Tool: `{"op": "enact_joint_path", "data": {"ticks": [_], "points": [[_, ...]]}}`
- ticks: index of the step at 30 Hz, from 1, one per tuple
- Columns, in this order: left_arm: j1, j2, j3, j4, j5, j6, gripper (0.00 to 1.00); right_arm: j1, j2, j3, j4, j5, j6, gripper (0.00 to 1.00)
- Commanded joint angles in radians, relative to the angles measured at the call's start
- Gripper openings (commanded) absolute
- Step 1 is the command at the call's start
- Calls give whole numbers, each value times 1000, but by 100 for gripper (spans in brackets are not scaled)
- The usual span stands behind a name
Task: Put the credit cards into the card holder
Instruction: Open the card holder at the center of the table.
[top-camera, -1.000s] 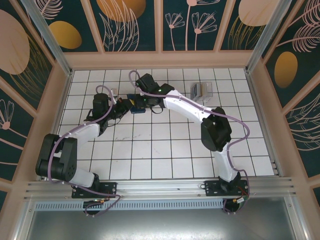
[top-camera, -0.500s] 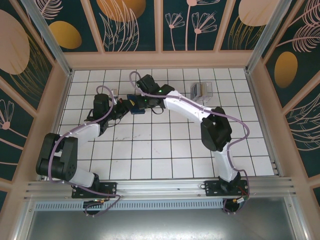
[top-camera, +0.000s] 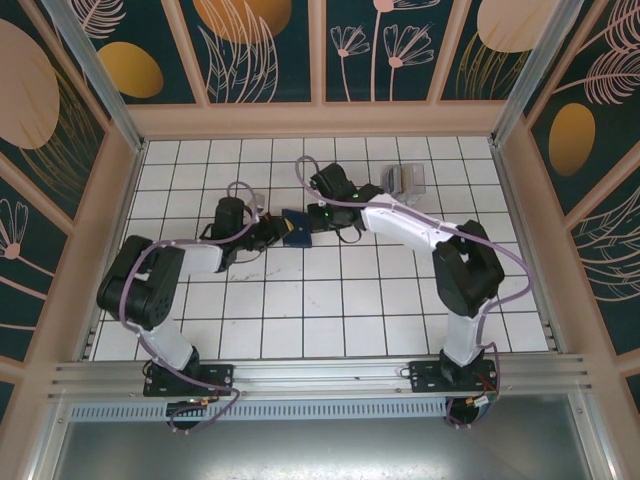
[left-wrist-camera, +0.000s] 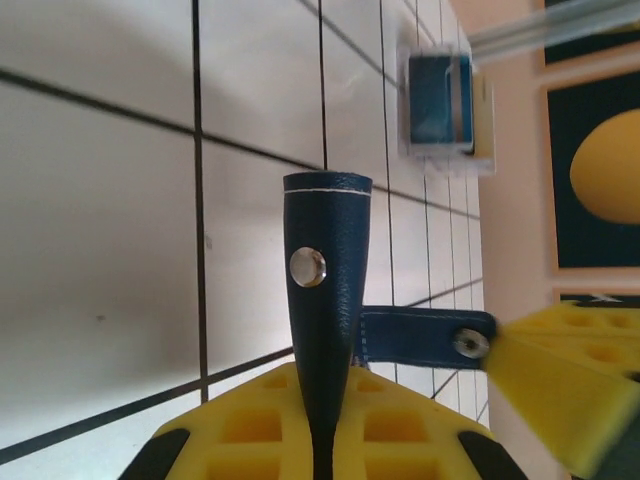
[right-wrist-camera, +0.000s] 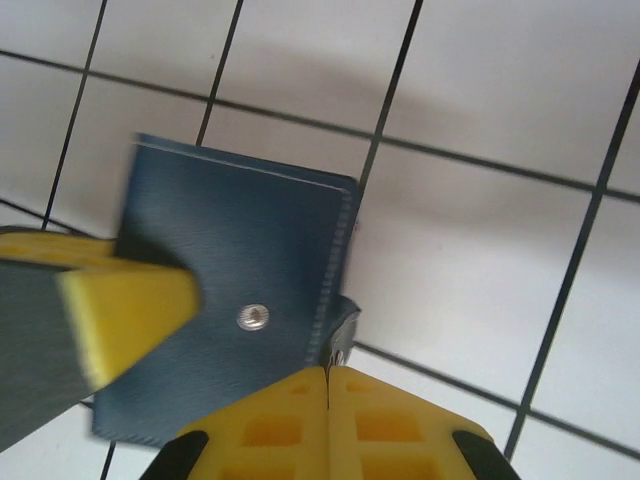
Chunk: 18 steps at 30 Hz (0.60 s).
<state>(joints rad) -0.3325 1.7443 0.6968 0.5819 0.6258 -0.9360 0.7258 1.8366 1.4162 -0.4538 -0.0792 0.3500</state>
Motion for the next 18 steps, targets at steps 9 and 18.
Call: {"op": "enact_joint_path", "data": {"ticks": [9, 18], "points": [[-44, 137, 60, 31, 79, 51, 51, -19, -96, -119, 96, -115, -6, 0], [-43, 38, 136, -334, -117, 236, 68, -19, -71, -30, 28, -160, 17, 0]]}}
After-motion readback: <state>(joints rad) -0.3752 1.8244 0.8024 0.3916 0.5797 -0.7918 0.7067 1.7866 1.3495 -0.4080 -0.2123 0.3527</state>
